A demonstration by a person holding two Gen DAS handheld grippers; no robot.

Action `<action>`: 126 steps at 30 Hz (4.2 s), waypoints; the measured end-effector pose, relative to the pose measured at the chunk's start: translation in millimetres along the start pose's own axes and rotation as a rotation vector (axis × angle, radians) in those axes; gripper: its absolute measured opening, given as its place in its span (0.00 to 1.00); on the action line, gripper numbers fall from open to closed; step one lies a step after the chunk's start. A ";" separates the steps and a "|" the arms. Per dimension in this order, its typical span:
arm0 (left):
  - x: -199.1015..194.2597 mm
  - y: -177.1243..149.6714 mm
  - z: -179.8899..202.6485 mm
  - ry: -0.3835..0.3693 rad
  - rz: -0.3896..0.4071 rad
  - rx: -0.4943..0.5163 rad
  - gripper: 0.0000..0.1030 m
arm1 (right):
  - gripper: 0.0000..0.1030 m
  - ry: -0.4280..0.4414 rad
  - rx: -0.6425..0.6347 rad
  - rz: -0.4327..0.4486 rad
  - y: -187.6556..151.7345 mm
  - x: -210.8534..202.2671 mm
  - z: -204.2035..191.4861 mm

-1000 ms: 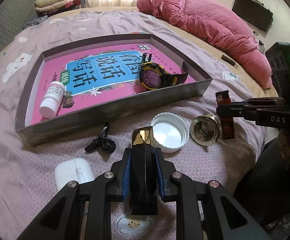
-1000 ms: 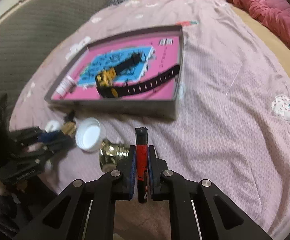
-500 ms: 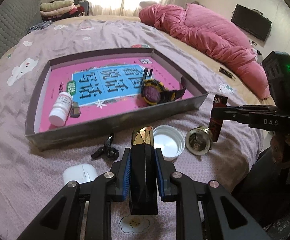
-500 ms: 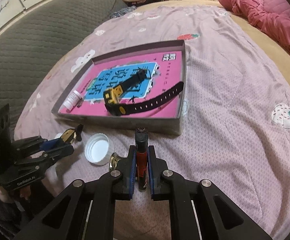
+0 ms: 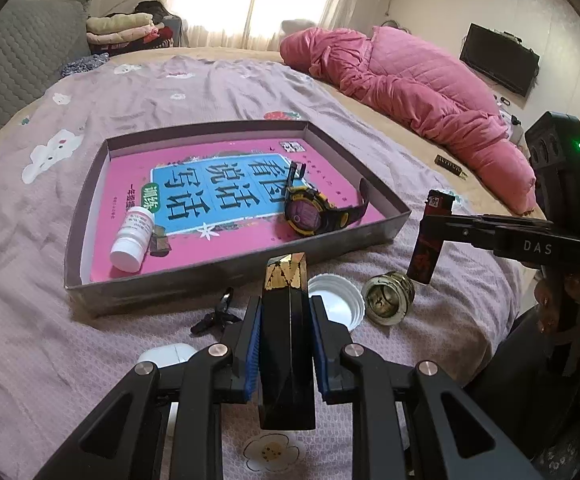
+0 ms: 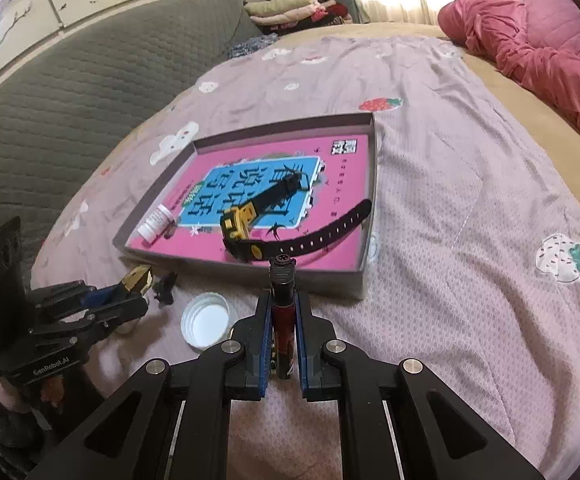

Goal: Organize rigid objects
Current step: 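Lift the black oblong object with the left tool while the right tool lifts the red lighter, then carry the black object with the left tool while the right tool carries the lighter over the grey box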

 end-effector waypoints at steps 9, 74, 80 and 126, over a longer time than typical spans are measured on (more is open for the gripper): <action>-8.5 8.7 -6.6 0.000 0.048 -0.022 0.22 | 0.10 0.025 -0.001 0.092 17.4 -13.4 -9.4; 17.1 43.8 -61.3 0.023 0.078 -0.164 0.22 | 0.11 -0.170 0.048 0.269 51.9 -16.0 14.0; 24.5 44.5 -58.8 0.027 0.071 -0.154 0.22 | 0.11 -0.199 0.053 0.254 51.8 -8.5 20.6; 74.1 57.1 -69.1 0.063 0.030 -0.181 0.22 | 0.12 -0.306 -0.024 0.198 47.8 15.5 13.5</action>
Point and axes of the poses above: each gripper's, at about its wrist camera, not at the fingertips, and x roughly the way its jaws point, z to its right, y to its top, the point moved 8 cm from there along x, roughly the way its jaws point, and after that the axes turned 6 degrees about y, right-handed, at the moved point
